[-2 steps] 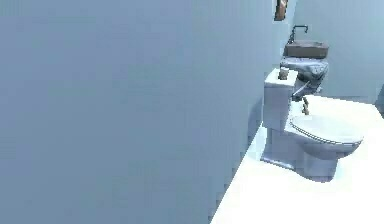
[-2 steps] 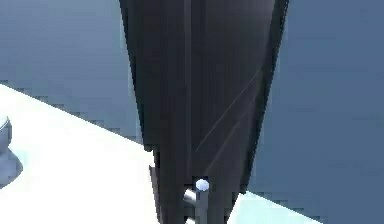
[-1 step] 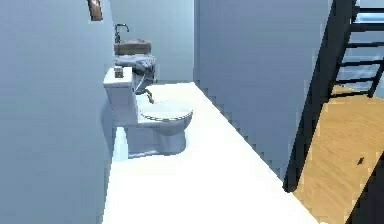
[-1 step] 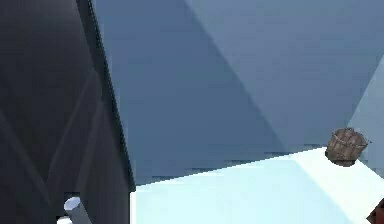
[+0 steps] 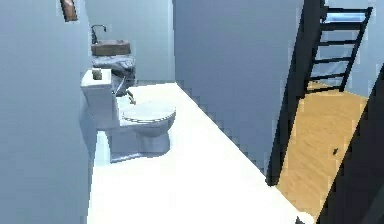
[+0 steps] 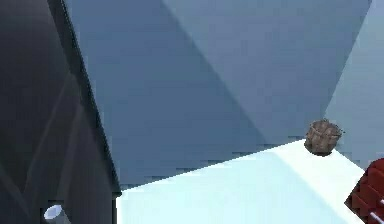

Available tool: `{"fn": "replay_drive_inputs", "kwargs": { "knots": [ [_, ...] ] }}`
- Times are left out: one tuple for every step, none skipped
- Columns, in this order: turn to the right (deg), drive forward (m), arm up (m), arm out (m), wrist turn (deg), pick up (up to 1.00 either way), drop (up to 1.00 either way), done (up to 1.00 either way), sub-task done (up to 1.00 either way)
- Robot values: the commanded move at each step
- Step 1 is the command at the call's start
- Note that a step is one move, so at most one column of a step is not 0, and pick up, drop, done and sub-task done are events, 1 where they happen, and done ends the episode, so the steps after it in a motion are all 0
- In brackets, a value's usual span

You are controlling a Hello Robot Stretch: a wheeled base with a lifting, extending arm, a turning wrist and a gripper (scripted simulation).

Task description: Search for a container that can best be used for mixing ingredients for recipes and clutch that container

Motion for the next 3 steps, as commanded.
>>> {"fn": "replay_drive_inputs", "kwargs": {
  "knots": [
    [0.0,0.80,0.00,0.00,0.0,0.00,0.00,0.00,0.00],
    [45.0,0.00,0.00,0.00,0.0,0.00,0.00,0.00,0.00],
    [24.0,0.00,0.00,0.00,0.0,0.00,0.00,0.00,0.00]
  ]
}}
